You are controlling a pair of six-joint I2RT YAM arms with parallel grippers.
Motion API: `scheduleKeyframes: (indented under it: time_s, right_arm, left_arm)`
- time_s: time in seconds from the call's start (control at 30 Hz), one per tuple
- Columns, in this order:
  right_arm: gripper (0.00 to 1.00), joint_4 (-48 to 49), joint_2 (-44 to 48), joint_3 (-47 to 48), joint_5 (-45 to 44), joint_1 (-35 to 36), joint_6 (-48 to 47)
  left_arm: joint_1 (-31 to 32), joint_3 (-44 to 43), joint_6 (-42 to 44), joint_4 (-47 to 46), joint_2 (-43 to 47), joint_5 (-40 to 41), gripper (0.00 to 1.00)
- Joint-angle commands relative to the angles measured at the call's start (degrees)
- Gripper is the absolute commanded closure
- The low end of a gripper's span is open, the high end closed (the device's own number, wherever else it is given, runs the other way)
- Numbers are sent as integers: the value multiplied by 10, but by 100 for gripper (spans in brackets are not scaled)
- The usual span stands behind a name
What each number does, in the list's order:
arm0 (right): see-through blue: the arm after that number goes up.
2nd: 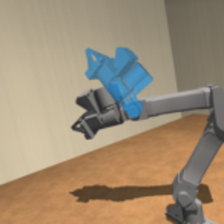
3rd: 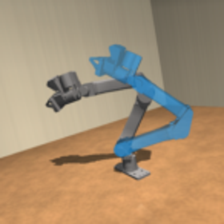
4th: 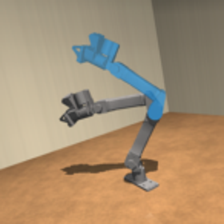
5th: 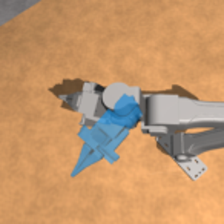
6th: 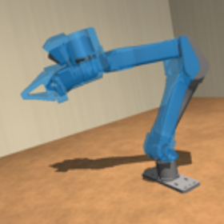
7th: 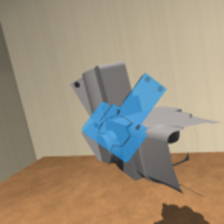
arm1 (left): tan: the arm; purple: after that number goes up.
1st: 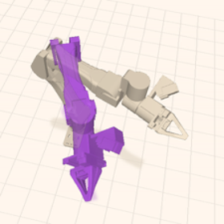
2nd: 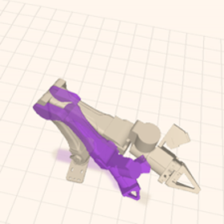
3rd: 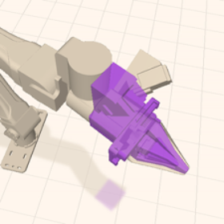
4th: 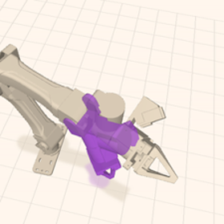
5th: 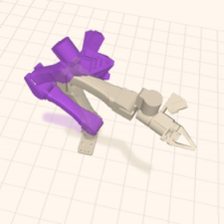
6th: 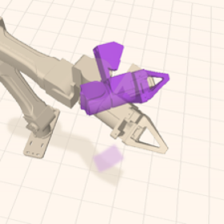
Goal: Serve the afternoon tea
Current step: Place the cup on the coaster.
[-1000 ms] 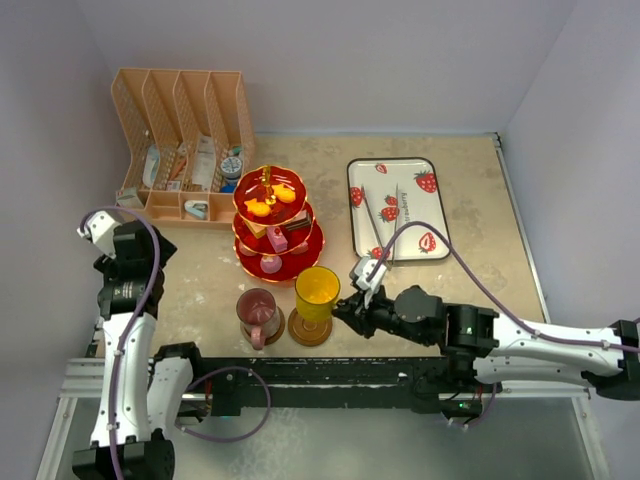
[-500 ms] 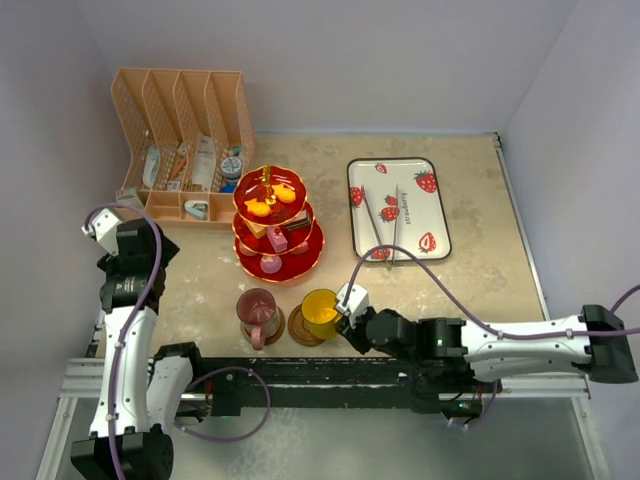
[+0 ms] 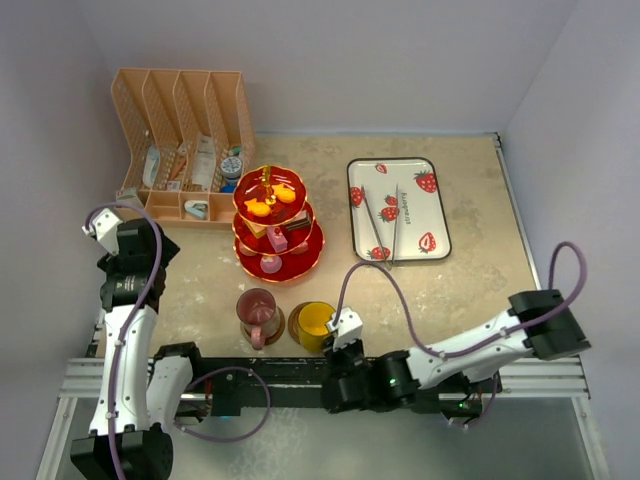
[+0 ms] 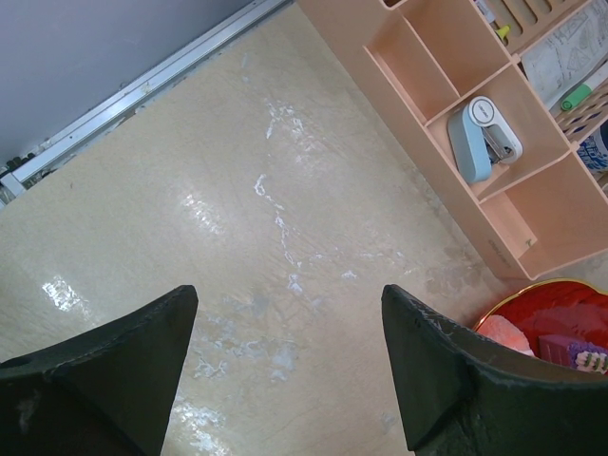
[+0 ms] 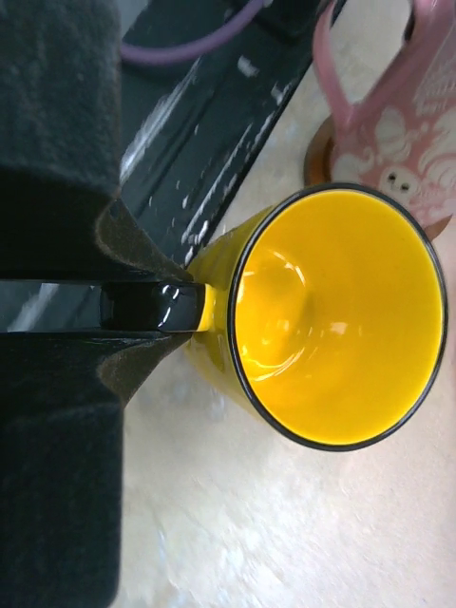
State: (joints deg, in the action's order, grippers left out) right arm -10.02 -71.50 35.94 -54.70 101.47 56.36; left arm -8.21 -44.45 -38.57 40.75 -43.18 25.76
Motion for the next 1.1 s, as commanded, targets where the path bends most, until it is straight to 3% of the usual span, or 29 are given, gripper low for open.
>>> scheduleKeyframes:
  time_s: [0.0, 0.13, 0.2, 0.4, 0.53, 0.73, 0.8, 1.07]
  right_arm:
    - [100, -255, -118, 149, -165, 44, 399]
    - [100, -547, -243, 260, -176, 63, 684]
    - [100, -555, -255, 269, -175, 64, 684]
    - [100, -434, -180, 216, -182, 63, 576]
    - [100, -322, -135, 193, -178, 62, 445]
    - [100, -54, -64, 114, -112, 23, 180]
    - [100, 15, -44, 84, -84, 0, 133]
    - [100, -23, -85, 107, -102, -7, 137]
  left_arm:
    - [1, -1, -9, -21, 0, 3, 24]
    - [2, -2, -10, -21, -3, 1, 23]
    - [1, -2, -9, -21, -5, 1, 23]
    - [2, -2, -9, -21, -6, 1, 23]
    - [1, -2, -10, -21, -6, 1, 23]
    - [2, -2, -11, -20, -2, 4, 23]
    - [2, -2, -11, -20, -1, 4, 23]
    - [2, -2, -10, -21, -5, 2, 23]
